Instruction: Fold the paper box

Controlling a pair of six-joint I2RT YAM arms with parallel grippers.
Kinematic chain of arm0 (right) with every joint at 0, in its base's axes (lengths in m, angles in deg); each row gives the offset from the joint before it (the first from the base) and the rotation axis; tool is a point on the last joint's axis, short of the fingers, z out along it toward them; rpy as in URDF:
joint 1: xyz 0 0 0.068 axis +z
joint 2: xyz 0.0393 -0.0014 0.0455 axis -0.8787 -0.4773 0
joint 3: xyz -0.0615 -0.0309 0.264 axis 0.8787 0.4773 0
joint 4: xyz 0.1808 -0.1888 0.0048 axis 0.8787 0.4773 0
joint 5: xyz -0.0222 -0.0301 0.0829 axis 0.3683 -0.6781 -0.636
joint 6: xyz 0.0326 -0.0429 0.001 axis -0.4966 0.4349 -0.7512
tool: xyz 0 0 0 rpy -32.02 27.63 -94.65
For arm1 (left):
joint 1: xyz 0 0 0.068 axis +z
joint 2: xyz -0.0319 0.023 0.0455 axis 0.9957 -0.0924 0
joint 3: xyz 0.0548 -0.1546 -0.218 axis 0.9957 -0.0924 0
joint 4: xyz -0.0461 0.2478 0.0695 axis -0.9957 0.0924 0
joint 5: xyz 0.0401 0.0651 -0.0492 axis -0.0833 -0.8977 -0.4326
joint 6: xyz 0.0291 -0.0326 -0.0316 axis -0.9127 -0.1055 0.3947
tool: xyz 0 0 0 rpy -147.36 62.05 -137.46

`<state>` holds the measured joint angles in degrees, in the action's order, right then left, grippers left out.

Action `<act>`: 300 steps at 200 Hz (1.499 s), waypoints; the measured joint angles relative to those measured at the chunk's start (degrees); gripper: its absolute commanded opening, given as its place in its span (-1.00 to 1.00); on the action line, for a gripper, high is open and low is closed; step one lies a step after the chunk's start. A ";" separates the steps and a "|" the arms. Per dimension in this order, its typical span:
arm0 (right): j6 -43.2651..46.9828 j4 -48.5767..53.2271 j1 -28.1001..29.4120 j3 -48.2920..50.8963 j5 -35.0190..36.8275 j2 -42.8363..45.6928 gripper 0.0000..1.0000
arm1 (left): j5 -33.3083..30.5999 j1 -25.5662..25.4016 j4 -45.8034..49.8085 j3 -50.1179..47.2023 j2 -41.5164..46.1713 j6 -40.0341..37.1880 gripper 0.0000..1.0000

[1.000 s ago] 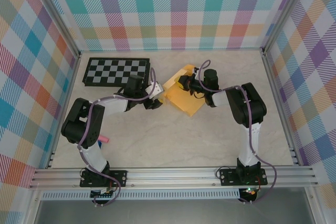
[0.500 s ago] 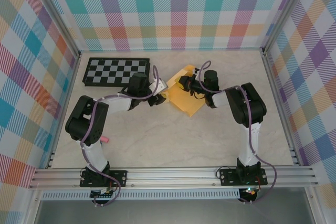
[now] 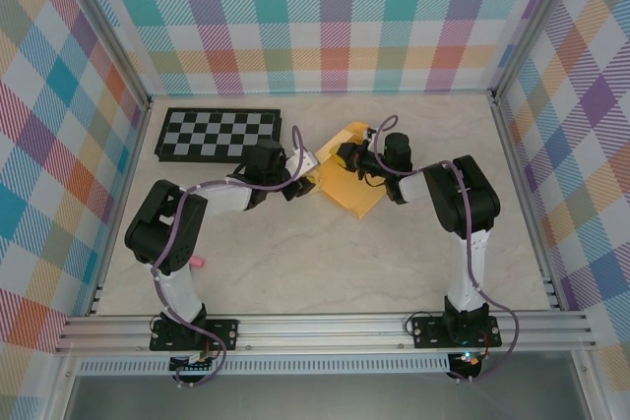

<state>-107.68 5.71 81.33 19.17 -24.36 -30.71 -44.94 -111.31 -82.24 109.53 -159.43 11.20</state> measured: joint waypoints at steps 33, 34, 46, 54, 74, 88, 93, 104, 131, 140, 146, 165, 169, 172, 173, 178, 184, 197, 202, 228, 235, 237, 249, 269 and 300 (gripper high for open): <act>-0.79 -1.25 0.00 0.90 0.96 0.04 -1.00 | -0.83 -0.94 -1.57 -0.48 -0.02 3.10 -0.03; -0.79 -1.27 0.00 0.90 0.96 0.04 -1.00 | -0.83 -0.96 -1.66 -0.50 -0.02 3.17 -0.03; -0.90 -1.46 0.00 0.94 1.11 0.04 -1.00 | -1.14 -1.25 -2.73 -1.20 -0.02 3.82 0.00; -1.01 -1.53 0.00 1.01 1.14 0.04 -1.00 | -1.29 -1.36 -3.15 -1.53 -0.02 3.93 0.01; -1.05 -1.66 0.02 1.07 1.16 0.04 -1.00 | -2.32 -1.90 -5.16 -3.19 0.00 4.70 0.01; -1.05 -1.68 0.02 1.14 1.29 0.04 -1.00 | -3.34 -2.45 -6.05 -4.31 0.00 5.38 -0.03; -1.05 -1.75 0.02 1.18 1.33 0.04 -1.00 | -3.74 -2.60 -6.34 -4.63 0.00 5.53 -0.05; -1.05 -2.14 0.02 1.49 1.42 0.04 -1.00 | -4.44 -2.95 -7.28 -5.29 0.00 6.23 -0.08; -1.14 -2.95 0.02 1.86 1.84 0.04 -1.00 | -7.08 -4.04 -8.81 -5.64 0.00 7.91 -0.18; -1.18 -2.95 0.02 1.86 1.99 0.04 -1.00 | -7.80 -4.37 -9.29 -5.73 0.00 8.61 -0.23; -1.20 -2.95 0.02 1.88 2.19 0.04 -1.00 | -8.20 -4.52 -9.66 -5.73 -0.02 9.09 -0.25; -1.20 -3.02 0.02 1.99 2.84 0.07 -1.00 | -9.18 -4.81 -10.27 -5.73 -0.07 10.60 -0.33; -1.20 -3.10 0.02 2.05 2.95 0.07 -1.00 | -9.38 -4.90 -10.45 -5.73 -0.13 11.15 -0.34; -1.22 -3.17 0.02 2.12 3.10 0.09 -1.00 | -9.57 -4.94 -10.51 -5.73 -0.13 11.17 -0.35; -1.22 -3.17 0.02 2.16 3.15 0.11 -1.00 | -9.60 -4.96 -10.51 -5.73 -0.15 11.23 -0.35; -1.25 -3.21 0.02 2.29 3.45 0.17 -1.00 | -9.92 -5.05 -10.88 -5.75 -0.24 11.61 -0.36; -1.25 -3.39 0.02 2.54 3.89 0.37 -1.00 | -10.25 -5.18 -11.50 -5.86 -0.39 12.35 -0.36; -1.27 -3.63 0.07 3.15 4.59 0.79 -1.00 | -10.69 -5.49 -12.83 -6.32 -0.57 13.66 -0.36; -1.31 -3.87 0.09 3.39 4.83 0.85 -1.00 | -10.80 -5.62 -13.27 -6.45 -0.66 14.03 -0.35; -1.44 -4.39 0.13 4.37 5.68 1.40 -1.00 | -12.26 -6.71 -14.69 -6.95 -0.70 15.50 -0.36; -1.44 -4.44 0.13 4.63 5.75 1.57 -1.00 | -12.68 -7.02 -14.95 -7.02 -0.70 15.85 -0.35; -1.44 -4.46 0.13 4.68 5.79 1.57 -1.00 | -12.81 -7.13 -15.04 -7.06 -0.70 15.93 -0.36; -1.44 -4.70 0.20 5.03 6.14 1.66 -1.00 | -13.51 -7.65 -16.00 -7.13 -0.81 16.44 -0.36; -1.64 -5.44 0.66 5.90 7.15 2.01 -1.00 | -14.93 -8.66 -18.27 -7.13 -1.05 17.66 -0.37; -2.36 -6.27 0.83 7.85 9.68 3.21 -1.00 | -18.16 -10.12 -20.63 -7.10 -2.34 19.10 -0.38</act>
<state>-110.04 -0.57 82.16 27.01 -14.67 -27.50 -63.11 -121.43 -102.87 102.42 -161.77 30.30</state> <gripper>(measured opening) 0.046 0.315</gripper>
